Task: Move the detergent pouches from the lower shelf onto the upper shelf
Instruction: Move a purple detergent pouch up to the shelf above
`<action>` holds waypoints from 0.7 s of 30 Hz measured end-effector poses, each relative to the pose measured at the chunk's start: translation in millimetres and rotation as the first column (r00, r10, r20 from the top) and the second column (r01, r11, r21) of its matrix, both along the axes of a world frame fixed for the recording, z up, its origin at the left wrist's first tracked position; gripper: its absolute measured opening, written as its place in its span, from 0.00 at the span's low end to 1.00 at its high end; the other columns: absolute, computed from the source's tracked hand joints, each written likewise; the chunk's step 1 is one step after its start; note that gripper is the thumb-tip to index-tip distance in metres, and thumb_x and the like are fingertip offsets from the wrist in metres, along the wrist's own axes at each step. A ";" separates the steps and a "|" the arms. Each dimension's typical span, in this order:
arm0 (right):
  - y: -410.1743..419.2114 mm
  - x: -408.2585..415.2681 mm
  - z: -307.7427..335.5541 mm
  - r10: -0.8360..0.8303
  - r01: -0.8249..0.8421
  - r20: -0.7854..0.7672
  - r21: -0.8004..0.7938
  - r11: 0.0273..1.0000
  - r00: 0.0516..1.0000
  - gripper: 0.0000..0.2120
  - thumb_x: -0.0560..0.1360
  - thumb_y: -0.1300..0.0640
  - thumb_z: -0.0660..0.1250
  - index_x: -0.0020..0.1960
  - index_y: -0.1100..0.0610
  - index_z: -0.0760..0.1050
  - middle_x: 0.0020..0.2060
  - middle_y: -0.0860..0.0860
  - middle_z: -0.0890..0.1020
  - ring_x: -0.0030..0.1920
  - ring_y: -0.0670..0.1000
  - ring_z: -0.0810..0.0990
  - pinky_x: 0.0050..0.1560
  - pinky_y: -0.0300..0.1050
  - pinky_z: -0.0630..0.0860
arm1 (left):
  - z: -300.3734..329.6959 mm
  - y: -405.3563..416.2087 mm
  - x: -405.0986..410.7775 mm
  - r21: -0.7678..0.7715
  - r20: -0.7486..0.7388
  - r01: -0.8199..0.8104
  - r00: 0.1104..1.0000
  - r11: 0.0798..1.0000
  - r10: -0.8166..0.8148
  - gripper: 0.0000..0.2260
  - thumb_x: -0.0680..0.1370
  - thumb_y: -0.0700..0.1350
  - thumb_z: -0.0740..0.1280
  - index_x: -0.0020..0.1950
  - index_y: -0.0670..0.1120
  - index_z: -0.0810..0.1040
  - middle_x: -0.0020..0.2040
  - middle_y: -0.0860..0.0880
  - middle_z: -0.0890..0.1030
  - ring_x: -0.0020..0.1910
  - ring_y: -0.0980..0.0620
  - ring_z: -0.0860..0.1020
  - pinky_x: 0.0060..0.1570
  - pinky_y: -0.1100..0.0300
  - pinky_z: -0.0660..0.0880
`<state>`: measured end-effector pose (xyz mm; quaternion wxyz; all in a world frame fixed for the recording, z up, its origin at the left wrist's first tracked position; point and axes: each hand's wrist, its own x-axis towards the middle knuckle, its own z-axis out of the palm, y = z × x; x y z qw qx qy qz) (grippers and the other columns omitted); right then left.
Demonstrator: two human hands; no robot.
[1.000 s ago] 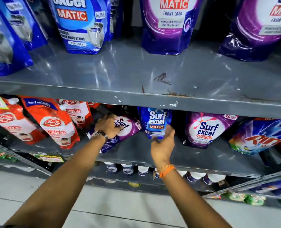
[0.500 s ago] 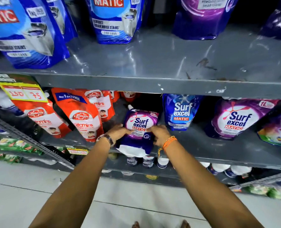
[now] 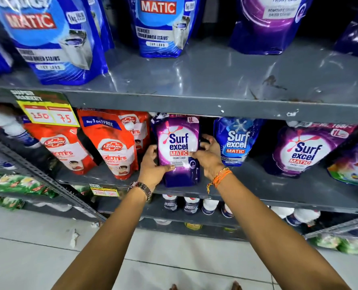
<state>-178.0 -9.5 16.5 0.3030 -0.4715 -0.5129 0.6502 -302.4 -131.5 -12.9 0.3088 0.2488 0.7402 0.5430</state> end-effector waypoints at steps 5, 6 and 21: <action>4.4 -10.8 10.1 -0.049 0.053 -0.026 0.165 0.985 0.998 0.28 0.65 0.78 0.74 0.61 0.63 0.73 0.55 0.59 0.82 0.52 0.57 0.84 0.52 0.55 0.83 | 4.9 18.3 -2.6 0.080 0.021 -0.168 0.986 0.983 0.167 0.42 0.66 0.27 0.77 0.76 0.43 0.64 0.68 0.39 0.77 0.62 0.43 0.79 0.62 0.46 0.79; 5.9 -13.2 11.2 -0.042 0.049 -0.038 0.188 0.981 0.998 0.27 0.65 0.78 0.73 0.60 0.62 0.74 0.54 0.59 0.83 0.51 0.56 0.84 0.51 0.53 0.84 | 5.7 22.9 -3.7 0.083 0.035 -0.215 0.976 0.973 0.213 0.42 0.66 0.27 0.77 0.76 0.43 0.64 0.68 0.39 0.77 0.61 0.44 0.79 0.61 0.47 0.79; 19.8 -32.4 -9.4 -0.052 0.020 0.095 0.310 0.951 0.994 0.21 0.68 0.71 0.74 0.59 0.61 0.78 0.53 0.57 0.86 0.51 0.53 0.85 0.55 0.53 0.83 | -32.2 37.3 -28.0 0.107 -0.073 -0.282 0.954 0.953 0.291 0.41 0.64 0.32 0.80 0.74 0.42 0.66 0.61 0.38 0.82 0.59 0.41 0.82 0.59 0.44 0.81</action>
